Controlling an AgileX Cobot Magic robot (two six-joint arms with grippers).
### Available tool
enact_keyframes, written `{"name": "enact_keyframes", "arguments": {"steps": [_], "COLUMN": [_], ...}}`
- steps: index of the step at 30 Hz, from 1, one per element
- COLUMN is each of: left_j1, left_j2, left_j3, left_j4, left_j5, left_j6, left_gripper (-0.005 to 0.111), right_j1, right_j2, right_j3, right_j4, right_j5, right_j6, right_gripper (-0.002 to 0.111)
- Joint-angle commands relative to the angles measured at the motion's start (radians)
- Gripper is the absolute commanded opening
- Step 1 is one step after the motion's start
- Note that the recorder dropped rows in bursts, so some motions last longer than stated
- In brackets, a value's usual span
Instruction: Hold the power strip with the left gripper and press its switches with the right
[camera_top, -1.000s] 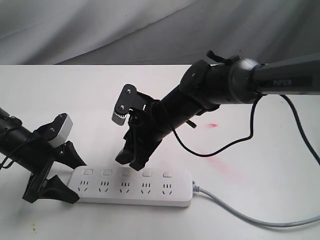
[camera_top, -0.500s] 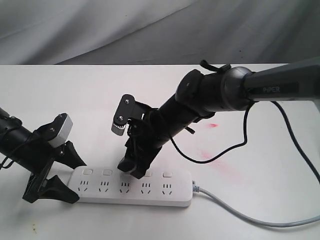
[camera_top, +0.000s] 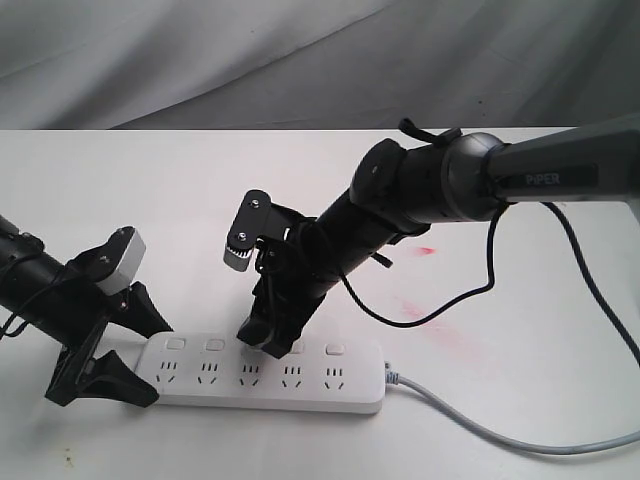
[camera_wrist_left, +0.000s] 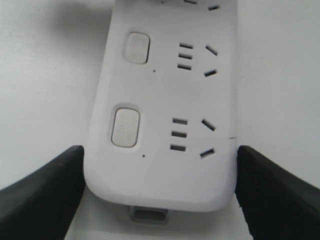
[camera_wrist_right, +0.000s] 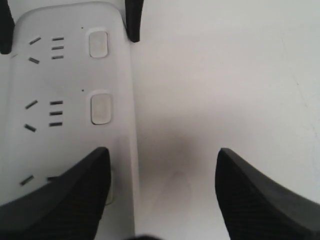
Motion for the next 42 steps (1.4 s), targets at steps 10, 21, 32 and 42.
{"name": "enact_keyframes", "arguments": {"steps": [10, 21, 32, 42], "left_j1": [-0.007, -0.007, -0.007, -0.007], "left_j2": [0.009, 0.009, 0.009, 0.009], "left_j3": [0.005, 0.005, 0.005, 0.005], "left_j4": [0.074, 0.074, 0.074, 0.07], "left_j5": [-0.046, -0.046, -0.046, -0.046], "left_j6": [0.002, 0.002, 0.002, 0.002], "left_gripper": [0.056, 0.056, 0.056, 0.056], "right_j1": [0.003, 0.003, 0.037, 0.031], "right_j2": [0.042, 0.016, 0.019, -0.052], "right_j3": [0.042, 0.071, 0.095, 0.095], "right_j4": [-0.064, -0.103, -0.114, 0.017], "right_j5": [-0.019, -0.035, -0.066, -0.05], "right_j6": [0.002, 0.0, 0.002, -0.055], "right_gripper": [0.057, 0.057, 0.057, 0.057]}}
